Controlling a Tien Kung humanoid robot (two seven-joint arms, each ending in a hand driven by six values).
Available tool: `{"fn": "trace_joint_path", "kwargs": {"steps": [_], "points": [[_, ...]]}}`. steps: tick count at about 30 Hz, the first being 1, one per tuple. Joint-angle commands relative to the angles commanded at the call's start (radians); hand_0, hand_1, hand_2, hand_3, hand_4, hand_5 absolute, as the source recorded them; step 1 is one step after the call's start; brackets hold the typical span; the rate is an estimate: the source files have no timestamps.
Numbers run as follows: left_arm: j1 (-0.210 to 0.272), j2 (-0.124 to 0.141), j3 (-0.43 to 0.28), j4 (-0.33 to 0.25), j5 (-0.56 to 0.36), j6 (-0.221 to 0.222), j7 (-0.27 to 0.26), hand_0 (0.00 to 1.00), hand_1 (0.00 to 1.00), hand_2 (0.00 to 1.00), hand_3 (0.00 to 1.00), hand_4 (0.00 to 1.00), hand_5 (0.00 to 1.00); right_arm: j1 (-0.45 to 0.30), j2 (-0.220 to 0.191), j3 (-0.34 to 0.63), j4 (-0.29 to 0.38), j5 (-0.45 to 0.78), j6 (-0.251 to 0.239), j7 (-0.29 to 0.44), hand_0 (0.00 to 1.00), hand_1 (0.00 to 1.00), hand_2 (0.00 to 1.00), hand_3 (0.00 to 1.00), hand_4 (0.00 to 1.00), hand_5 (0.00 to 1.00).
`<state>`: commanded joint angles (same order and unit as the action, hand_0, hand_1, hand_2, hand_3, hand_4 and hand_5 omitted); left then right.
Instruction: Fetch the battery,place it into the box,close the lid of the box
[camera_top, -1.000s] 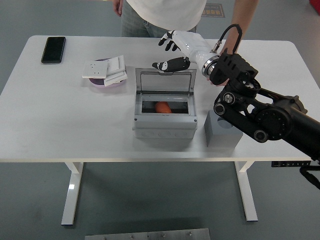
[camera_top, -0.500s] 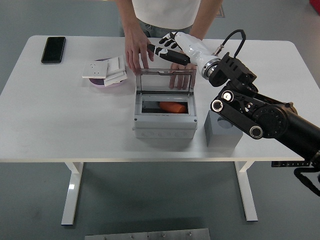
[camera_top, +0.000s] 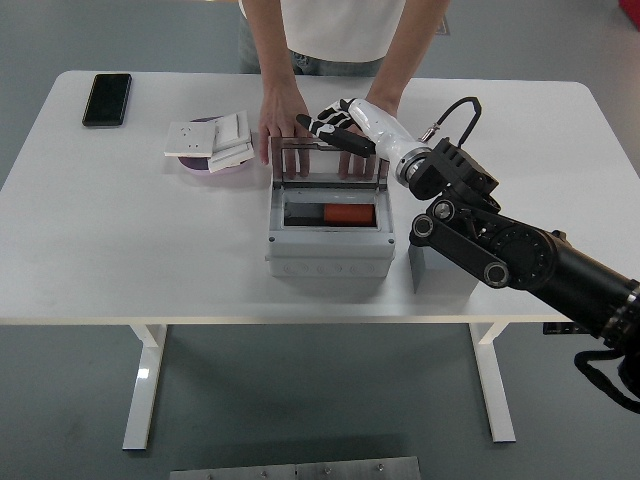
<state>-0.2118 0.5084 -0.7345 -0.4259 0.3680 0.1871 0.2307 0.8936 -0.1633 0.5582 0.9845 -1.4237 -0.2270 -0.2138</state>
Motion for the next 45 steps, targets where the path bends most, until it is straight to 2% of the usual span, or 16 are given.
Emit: {"fn": "trace_joint_path", "kwargs": {"steps": [9,17,18,22,23,28,29,35,36,45], "points": [[0.005,0.0,0.005,0.0,-0.01,0.004,-0.005,0.585,0.733,0.578,0.543,0.529,0.046,-0.005,-0.004,-0.029,0.019,-0.016,0.005,-0.014,0.929,0.784,0.773,0.778,0.889,0.998],[0.013,0.0,0.013,0.0,-0.027,0.008,-0.013,0.585,0.733,0.578,0.542,0.531,0.044,-0.006,-0.028,-0.036,0.066,-0.032,0.006,-0.04,0.925,0.784,0.773,0.779,0.898,0.998],[0.013,0.0,0.015,0.0,-0.029,0.008,-0.014,0.585,0.733,0.577,0.543,0.53,0.045,-0.007,-0.031,-0.038,0.071,-0.03,0.006,-0.042,0.887,0.762,0.769,0.781,0.904,0.998],[0.013,0.0,0.018,0.001,-0.034,0.01,-0.017,0.585,0.733,0.577,0.543,0.53,0.045,-0.011,-0.04,-0.043,0.087,-0.023,0.007,-0.049,0.887,0.762,0.769,0.781,0.904,0.998],[0.013,0.0,0.018,0.001,-0.034,0.01,-0.017,0.585,0.731,0.578,0.544,0.53,0.046,-0.011,-0.041,-0.043,0.089,-0.022,0.008,-0.05,0.734,0.658,0.713,0.752,0.906,0.998],[0.012,0.0,0.019,0.001,-0.035,0.013,-0.02,0.585,0.731,0.578,0.544,0.53,0.046,-0.014,-0.045,-0.048,0.09,-0.018,0.011,-0.057,0.734,0.658,0.713,0.752,0.906,0.998],[0.012,0.0,0.019,0.001,-0.035,0.014,-0.02,0.585,0.732,0.578,0.544,0.531,0.048,-0.014,-0.046,-0.049,0.091,-0.018,0.012,-0.059,0.638,0.612,0.68,0.73,0.905,0.998],[0.013,0.001,0.018,0.0,-0.031,0.018,-0.019,0.585,0.732,0.578,0.544,0.531,0.048,-0.014,-0.053,-0.049,0.112,-0.043,0.02,-0.078,0.638,0.612,0.68,0.73,0.905,0.998],[0.013,0.001,0.018,0.0,-0.031,0.018,-0.019,0.585,0.732,0.578,0.543,0.529,0.047,-0.013,-0.054,-0.048,0.117,-0.048,0.021,-0.081,0.615,0.61,0.652,0.718,0.909,0.998],[0.007,0.001,0.017,0.0,-0.027,0.021,-0.018,0.585,0.733,0.578,0.544,0.527,0.046,-0.01,-0.067,-0.044,0.153,-0.074,0.032,-0.099,0.585,0.603,0.619,0.701,0.911,0.998]]}}
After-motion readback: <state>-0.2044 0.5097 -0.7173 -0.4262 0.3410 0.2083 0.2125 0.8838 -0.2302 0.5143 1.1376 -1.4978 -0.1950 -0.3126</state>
